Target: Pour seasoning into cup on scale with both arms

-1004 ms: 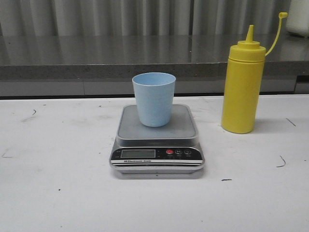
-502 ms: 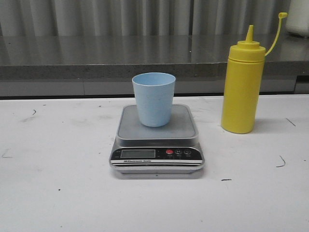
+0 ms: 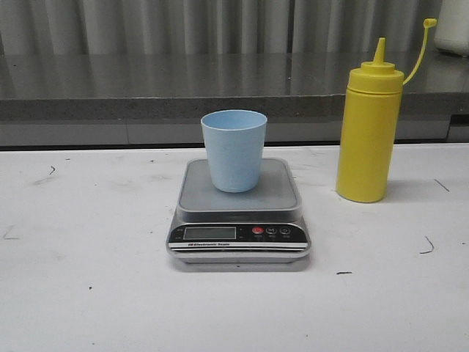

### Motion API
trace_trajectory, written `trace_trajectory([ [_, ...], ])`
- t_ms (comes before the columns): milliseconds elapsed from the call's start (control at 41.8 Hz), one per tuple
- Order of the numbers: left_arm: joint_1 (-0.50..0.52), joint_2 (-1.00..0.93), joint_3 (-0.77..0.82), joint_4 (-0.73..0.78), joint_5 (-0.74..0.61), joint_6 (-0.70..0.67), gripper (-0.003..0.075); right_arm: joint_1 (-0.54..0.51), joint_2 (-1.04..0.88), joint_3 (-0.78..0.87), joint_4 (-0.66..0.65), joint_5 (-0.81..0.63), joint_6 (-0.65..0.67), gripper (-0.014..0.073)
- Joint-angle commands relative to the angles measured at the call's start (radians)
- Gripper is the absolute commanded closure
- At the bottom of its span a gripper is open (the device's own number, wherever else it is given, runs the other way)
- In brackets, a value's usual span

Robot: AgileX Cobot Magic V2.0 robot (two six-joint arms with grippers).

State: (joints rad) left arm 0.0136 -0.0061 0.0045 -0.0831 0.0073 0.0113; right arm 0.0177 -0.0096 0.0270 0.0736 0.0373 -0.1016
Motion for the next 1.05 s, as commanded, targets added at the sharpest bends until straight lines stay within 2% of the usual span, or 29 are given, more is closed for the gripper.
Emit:
trace_trajectory([
  [0,0.002,-0.015,0.023,-0.009,-0.084,0.001,0.0740,-0.005,-0.017,-0.005,-0.027,-0.116,0.038,0.0713],
  [167,0.002,-0.015,0.023,-0.009,-0.084,0.001,0.0740,-0.005,-0.017,-0.005,-0.087,-0.116,0.164,0.0713],
  [1028,0.002,-0.015,0.023,-0.009,-0.084,0.001,0.0740,-0.005,-0.017,-0.006,-0.088,-0.092,0.164,0.0713],
])
